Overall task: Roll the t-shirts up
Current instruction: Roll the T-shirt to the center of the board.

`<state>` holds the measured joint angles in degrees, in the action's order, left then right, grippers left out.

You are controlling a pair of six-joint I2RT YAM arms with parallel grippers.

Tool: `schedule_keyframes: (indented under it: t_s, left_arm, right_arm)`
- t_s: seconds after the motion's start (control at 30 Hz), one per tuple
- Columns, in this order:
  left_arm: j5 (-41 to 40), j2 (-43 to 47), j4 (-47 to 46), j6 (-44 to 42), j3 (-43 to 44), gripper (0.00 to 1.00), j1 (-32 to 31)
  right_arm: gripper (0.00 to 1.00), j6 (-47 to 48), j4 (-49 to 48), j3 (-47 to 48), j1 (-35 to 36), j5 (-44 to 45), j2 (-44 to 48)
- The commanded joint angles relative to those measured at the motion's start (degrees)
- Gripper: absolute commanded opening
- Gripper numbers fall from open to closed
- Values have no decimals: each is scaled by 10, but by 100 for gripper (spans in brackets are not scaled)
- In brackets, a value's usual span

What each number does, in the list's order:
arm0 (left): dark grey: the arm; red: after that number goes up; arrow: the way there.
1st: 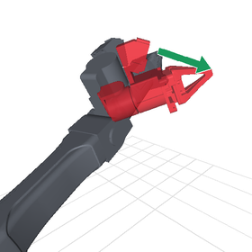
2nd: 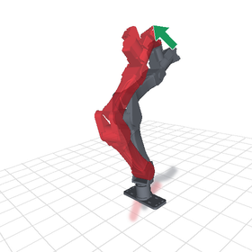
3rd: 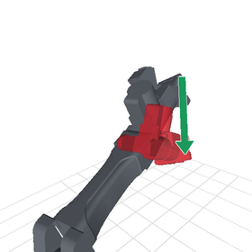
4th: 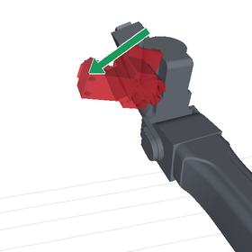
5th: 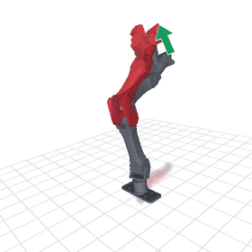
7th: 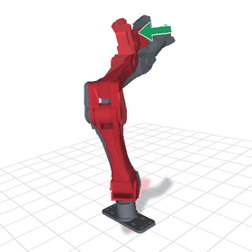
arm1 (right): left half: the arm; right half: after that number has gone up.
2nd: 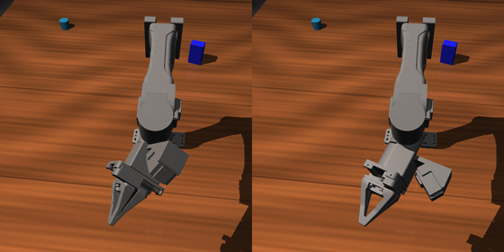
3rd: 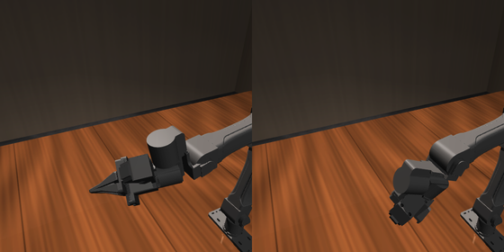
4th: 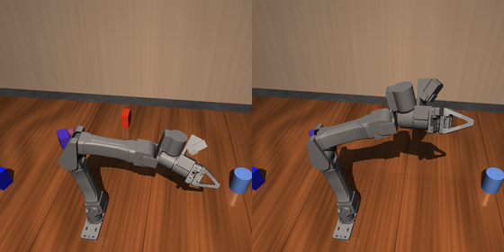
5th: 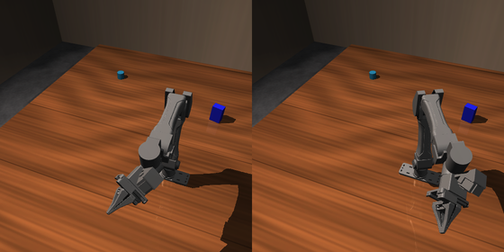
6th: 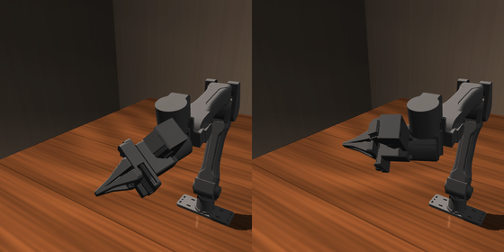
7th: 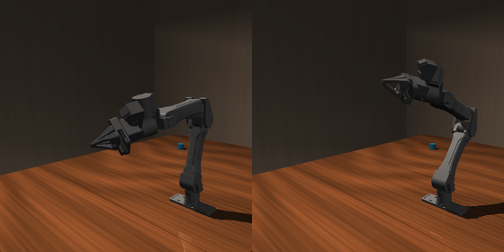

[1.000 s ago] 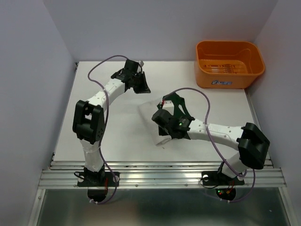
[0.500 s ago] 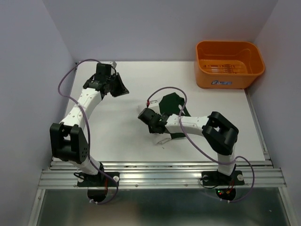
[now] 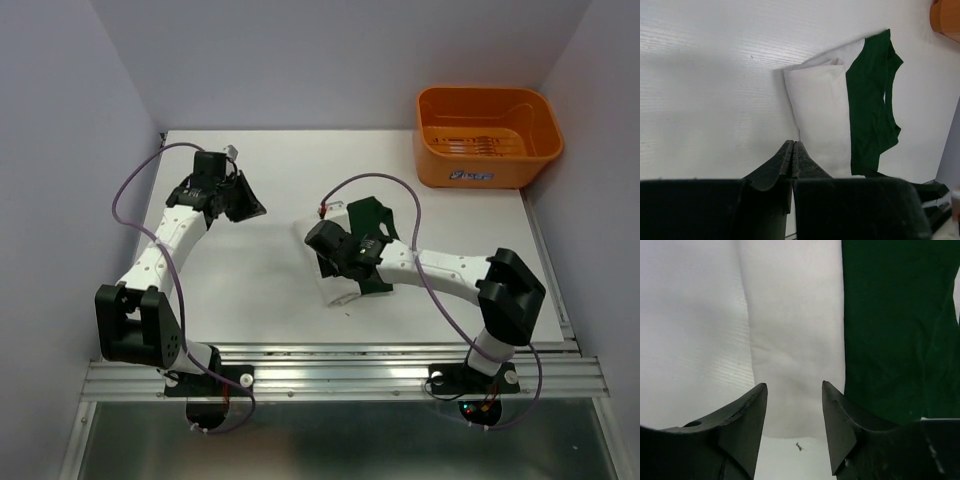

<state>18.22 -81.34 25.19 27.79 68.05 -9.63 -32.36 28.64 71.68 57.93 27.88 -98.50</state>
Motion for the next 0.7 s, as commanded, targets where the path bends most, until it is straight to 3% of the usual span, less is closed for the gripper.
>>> schedule_keyframes:
  t_s: [0.0, 0.07, 0.1, 0.2, 0.4, 0.67]
  left_arm:
    - [4, 29, -8, 2, -11, 15, 0]
    - [2, 31, -8, 3, -16, 19, 0]
    - [1, 32, -7, 3, -18, 26, 1]
    - [2, 34, -7, 2, -27, 30, 3]
    - [4, 32, -11, 0, -50, 31, 5]
    - [13, 27, -23, 2, -71, 31, 5]
  right_arm:
    - [58, 13, 55, -6, 43, 37, 29]
    - [65, 9, 54, -12, 65, 36, 29]
    - [65, 8, 52, -15, 70, 35, 22]
    - [66, -1, 55, -15, 91, 40, -5]
    - [60, -4, 47, -7, 123, 51, -51]
    - [40, -24, 50, -17, 123, 100, -112]
